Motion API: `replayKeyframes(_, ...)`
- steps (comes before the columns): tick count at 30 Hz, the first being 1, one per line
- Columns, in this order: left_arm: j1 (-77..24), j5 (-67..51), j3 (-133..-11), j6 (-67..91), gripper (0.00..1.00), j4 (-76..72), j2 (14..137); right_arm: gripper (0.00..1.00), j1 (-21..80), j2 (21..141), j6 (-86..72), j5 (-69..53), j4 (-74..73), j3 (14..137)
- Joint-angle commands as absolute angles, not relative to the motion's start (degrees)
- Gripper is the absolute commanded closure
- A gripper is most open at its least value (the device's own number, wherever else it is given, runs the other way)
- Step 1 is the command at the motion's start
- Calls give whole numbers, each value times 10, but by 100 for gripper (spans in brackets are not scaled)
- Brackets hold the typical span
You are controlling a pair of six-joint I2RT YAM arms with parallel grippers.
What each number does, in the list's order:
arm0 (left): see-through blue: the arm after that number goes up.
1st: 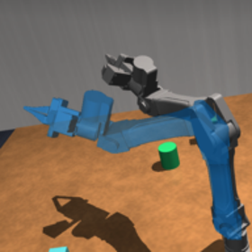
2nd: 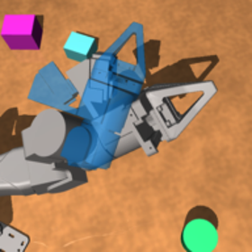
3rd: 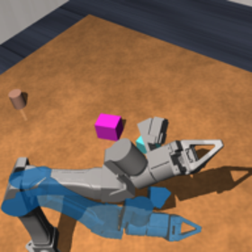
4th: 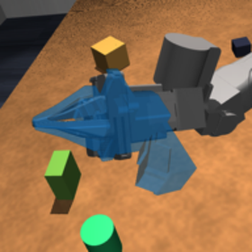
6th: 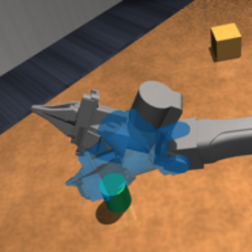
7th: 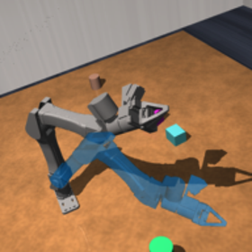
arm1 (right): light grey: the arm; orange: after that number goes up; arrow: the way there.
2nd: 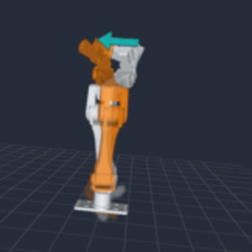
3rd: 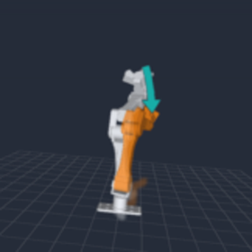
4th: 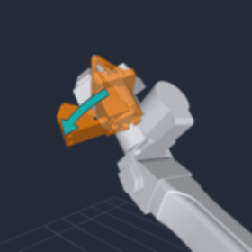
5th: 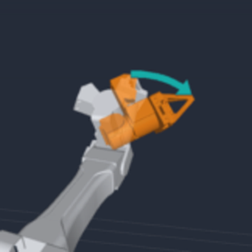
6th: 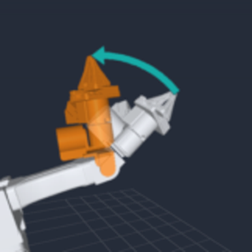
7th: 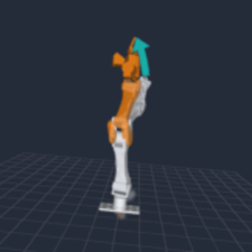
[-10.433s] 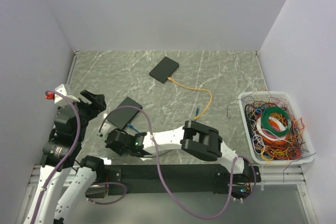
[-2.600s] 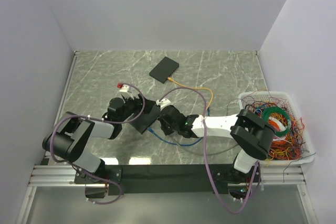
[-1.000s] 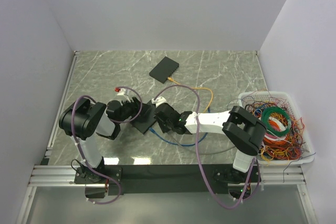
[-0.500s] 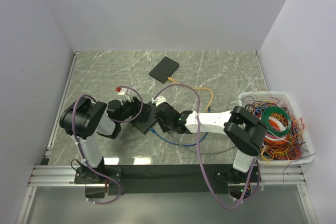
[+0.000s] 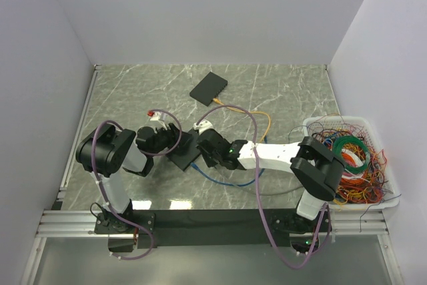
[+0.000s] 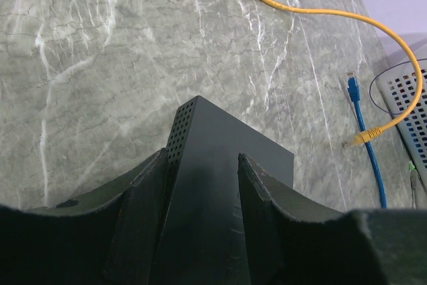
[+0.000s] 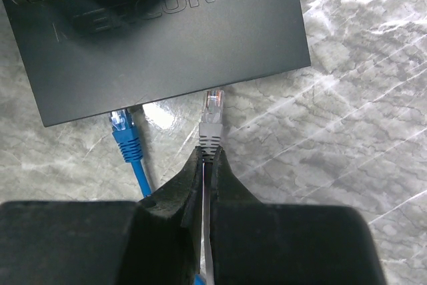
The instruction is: Insert the plug into the switch port
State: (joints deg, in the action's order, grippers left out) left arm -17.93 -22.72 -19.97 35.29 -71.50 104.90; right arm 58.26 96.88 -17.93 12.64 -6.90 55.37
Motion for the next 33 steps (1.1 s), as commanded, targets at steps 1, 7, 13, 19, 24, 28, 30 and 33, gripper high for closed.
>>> replayKeyframes(1, -183, -256, -211, 348, 48, -727, 1056, 100, 585, 941, -178, 138, -40, 578)
replayKeyframes(7, -184, -258, -211, 349, 49, -726, 1058, 100, 587, 954, -185, 120, -25, 574)
replayKeyframes(13, -184, -259, -214, 347, 49, -723, 1059, 100, 586, 963, -190, 110, -13, 569)
replayKeyframes(19, -184, -263, -216, 348, 49, -722, 1060, 100, 587, 969, -187, 115, -2, 563)
replayKeyframes(24, -183, -274, -221, 345, 50, -720, 1064, 100, 586, 984, -182, 114, 17, 554)
replayKeyframes(28, -183, -292, -230, 341, 50, -714, 1070, 100, 586, 998, -178, 117, 31, 549)
replayKeyframes(30, -183, -300, -234, 339, 50, -710, 1073, 100, 585, 1005, -177, 117, 33, 550)
replayKeyframes(33, -184, -310, -239, 337, 50, -704, 1076, 100, 585, 1012, -174, 120, 36, 551)
